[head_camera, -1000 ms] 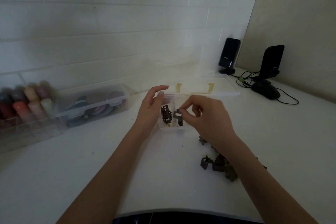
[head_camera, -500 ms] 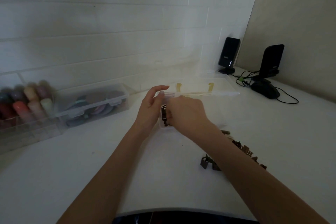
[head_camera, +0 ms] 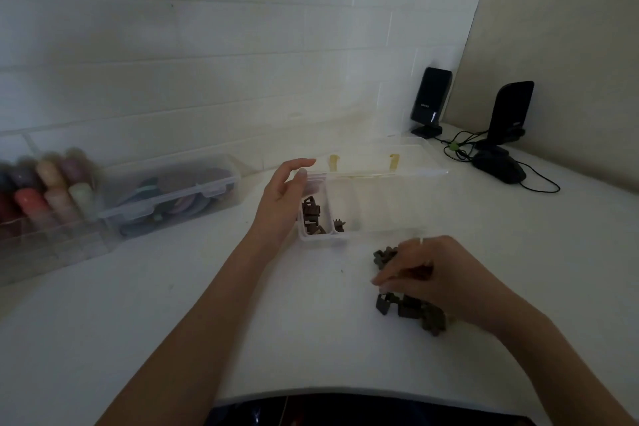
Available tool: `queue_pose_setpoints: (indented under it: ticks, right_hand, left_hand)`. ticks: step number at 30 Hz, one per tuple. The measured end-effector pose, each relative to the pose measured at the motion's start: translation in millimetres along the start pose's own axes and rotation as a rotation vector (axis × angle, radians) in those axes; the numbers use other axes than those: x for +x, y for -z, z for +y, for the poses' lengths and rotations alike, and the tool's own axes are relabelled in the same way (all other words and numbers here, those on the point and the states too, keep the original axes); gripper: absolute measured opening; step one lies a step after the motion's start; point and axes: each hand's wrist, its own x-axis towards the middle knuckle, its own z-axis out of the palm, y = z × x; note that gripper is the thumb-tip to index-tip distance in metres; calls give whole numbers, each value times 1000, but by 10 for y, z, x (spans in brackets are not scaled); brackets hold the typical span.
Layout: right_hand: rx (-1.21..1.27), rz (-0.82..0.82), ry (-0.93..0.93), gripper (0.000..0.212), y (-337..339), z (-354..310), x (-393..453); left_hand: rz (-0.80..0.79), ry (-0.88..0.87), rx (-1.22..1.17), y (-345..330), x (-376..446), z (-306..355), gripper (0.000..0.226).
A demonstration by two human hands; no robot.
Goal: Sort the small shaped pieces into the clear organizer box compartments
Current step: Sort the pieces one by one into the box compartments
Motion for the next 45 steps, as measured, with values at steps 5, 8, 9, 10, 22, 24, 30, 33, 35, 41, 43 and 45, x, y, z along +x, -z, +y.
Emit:
queue_pose_setpoints:
  ticks: [5, 8, 9, 10, 22, 24, 30, 33, 35, 41, 43, 45]
  right_hand:
    - [-20, 15, -6, 34, -87, 113, -100]
    - [-42, 77, -29, 21, -155, 168, -111]
    - [-54, 85, -21, 18, -171, 181, -107]
    - [-56, 87, -15, 15, -181, 185, -103]
    - [-14, 234, 70, 13, -275, 196, -108]
    - [-39, 214, 59, 16, -277, 197, -93]
    - [-28, 144, -10, 26, -250, 197, -91]
    - [-12, 135, -6, 28, -241, 189, -85]
    - [-9, 142, -16, 26, -238, 185, -89]
    - [-21, 185, 2, 28, -220, 119, -118]
    - [39, 194, 16, 31, -203, 94, -126]
    - [134, 195, 9, 34, -190, 76, -126]
  left_hand:
    - [-4, 8, -12, 7, 3, -12, 22]
    - [-12, -2, 12, 13, 4, -16, 22]
    - [-14, -2, 19, 15, 11, -25, 22]
    - [-17, 1, 21, 15, 19, -36, 23]
    - [-45, 6, 35, 8, 21, -26, 23]
    - [-46, 5, 29, 9, 16, -25, 23]
    - [-44, 41, -2, 5, 12, -30, 24]
    - [-46, 42, -6, -5, 13, -27, 24]
    - [-47, 47, -10, -8, 12, -28, 24]
    - [-58, 38, 1, -7, 7, -26, 22]
    - [-53, 32, -3, -9, 1, -14, 21]
    - [-49, 24, -5, -9, -4, -5, 21]
